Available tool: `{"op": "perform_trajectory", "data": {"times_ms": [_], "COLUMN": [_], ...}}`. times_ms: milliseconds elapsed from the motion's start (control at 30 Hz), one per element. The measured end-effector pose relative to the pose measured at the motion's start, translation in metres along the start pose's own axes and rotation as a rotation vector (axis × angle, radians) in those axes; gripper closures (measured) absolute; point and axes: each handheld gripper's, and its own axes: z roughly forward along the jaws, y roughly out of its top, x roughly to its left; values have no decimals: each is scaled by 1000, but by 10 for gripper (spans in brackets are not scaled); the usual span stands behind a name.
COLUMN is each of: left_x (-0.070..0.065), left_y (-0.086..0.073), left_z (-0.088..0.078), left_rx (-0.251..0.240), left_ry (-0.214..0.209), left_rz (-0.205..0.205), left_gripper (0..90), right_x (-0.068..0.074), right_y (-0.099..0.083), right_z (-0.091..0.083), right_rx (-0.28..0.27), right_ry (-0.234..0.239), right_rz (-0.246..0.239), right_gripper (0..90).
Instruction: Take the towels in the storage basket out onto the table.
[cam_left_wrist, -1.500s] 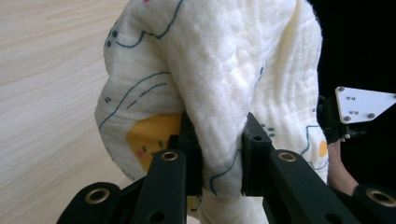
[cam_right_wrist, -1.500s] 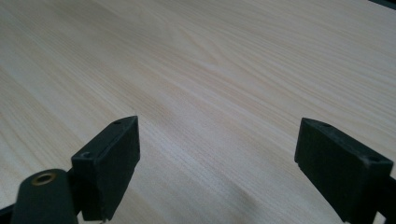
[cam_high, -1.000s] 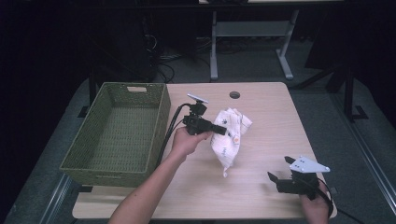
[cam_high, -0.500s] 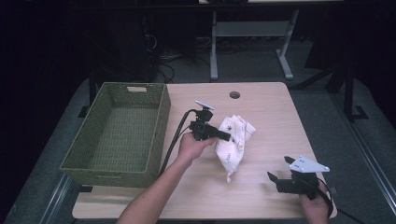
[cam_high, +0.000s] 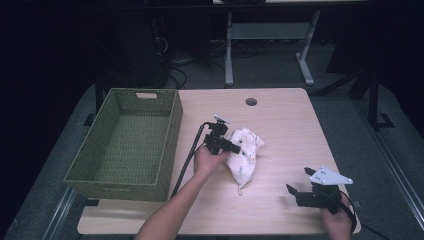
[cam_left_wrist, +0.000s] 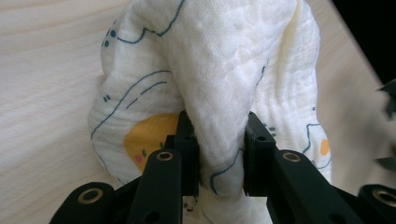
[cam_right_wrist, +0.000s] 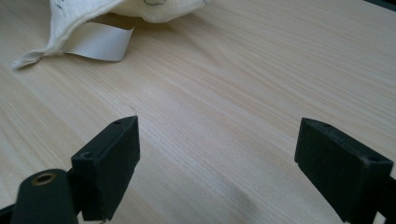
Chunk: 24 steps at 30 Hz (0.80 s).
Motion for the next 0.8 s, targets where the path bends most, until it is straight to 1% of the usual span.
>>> {"op": "perform_trajectory", "data": {"times_ms": [33,67,100,133,167,200,233,267,367,400,433,467,500,533,567,600,633,667,767,800], "left_x": [-2,-3,-7,-9,-9,-12,-12,-14,-17,-17,-19,-19,-19,-20,-20,-20,-20,-22,-25,-27], "left_y": [0,-1,-2,-2,-2,-2,-2,-2,-2,-2,-2,-2,-2,-2,-2,-2,-2,-2,-3,-3], "left_z": [2,3,5,7,7,8,8,9,9,9,10,10,10,10,10,10,10,11,10,10], "left_rx": [7,12,16,18,18,19,19,26,31,31,27,26,28,31,32,27,27,30,22,21], "left_ry": [16,23,63,78,78,94,94,124,160,160,175,180,180,184,187,198,198,215,219,229], "left_rz": [13,18,53,64,64,78,78,112,149,149,160,162,163,167,167,171,171,189,204,217], "left_gripper": [719,713,706,697,682,678,668,661,655,654,652,648,644,638,627,614,600,588,534,526], "right_x": [0,0,0,0,0,0,0,0,-1,-1,-1,-1,-1,-1,-1,0,0,-1,-1,-1], "right_y": [0,0,0,0,0,0,0,0,0,0,0,0,0,0,0,0,0,0,0,0], "right_z": [0,0,0,0,0,0,0,0,0,0,-1,-1,-1,0,0,0,0,-1,-1,-1], "right_rx": [0,0,0,0,0,-2,-2,-3,-4,-5,-5,-5,-4,-6,-5,-5,-5,-6,-4,-5], "right_ry": [0,0,0,0,0,1,0,-1,-1,-1,-2,-2,-1,-1,-1,0,0,-1,-1,-1], "right_rz": [0,0,0,0,0,-2,-2,-3,-7,-9,-4,-9,-3,-10,-3,-2,-2,-9,-6,-6], "right_gripper": [137,137,137,137,137,137,137,137,137,137,137,137,137,137,137,137,137,137,137,137]}}
